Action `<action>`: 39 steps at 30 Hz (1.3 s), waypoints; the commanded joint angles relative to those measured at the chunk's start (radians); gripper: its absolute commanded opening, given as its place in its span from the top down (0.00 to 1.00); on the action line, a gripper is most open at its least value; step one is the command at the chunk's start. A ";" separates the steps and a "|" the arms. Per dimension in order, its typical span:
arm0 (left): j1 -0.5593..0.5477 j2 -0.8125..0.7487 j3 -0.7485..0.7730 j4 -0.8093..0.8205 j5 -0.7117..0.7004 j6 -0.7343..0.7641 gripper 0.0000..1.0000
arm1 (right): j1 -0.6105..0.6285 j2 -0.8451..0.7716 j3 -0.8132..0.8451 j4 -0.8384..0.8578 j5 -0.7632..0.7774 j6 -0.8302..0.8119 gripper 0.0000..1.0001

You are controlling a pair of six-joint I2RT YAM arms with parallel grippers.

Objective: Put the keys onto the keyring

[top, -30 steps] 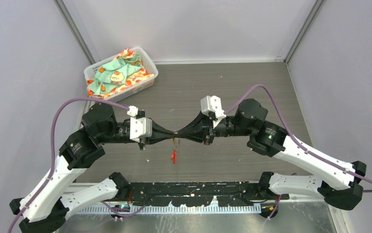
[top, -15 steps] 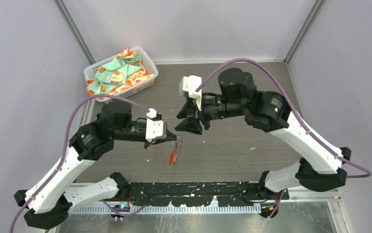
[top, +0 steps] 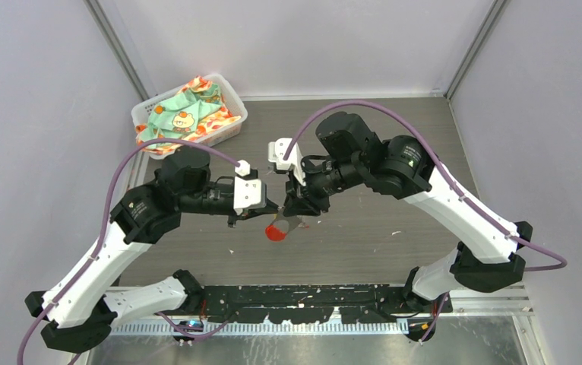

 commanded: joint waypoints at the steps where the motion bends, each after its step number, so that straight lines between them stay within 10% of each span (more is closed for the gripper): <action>1: -0.003 -0.014 0.033 0.018 0.028 -0.006 1.00 | 0.004 -0.055 -0.036 0.077 0.005 -0.006 0.76; 19: -0.003 -0.013 0.060 0.011 0.056 -0.006 0.99 | 0.003 -0.025 -0.049 0.101 0.011 0.003 0.88; 24: -0.003 -0.008 0.066 0.010 0.064 -0.007 1.00 | 0.005 -0.028 -0.076 0.145 0.066 0.029 0.77; 31: -0.003 -0.020 0.065 0.019 0.072 -0.012 0.99 | 0.006 -0.047 -0.099 0.166 0.064 0.020 0.99; 39: -0.003 -0.045 0.047 0.059 0.067 -0.046 0.88 | 0.004 -0.139 -0.209 0.295 0.078 0.064 0.99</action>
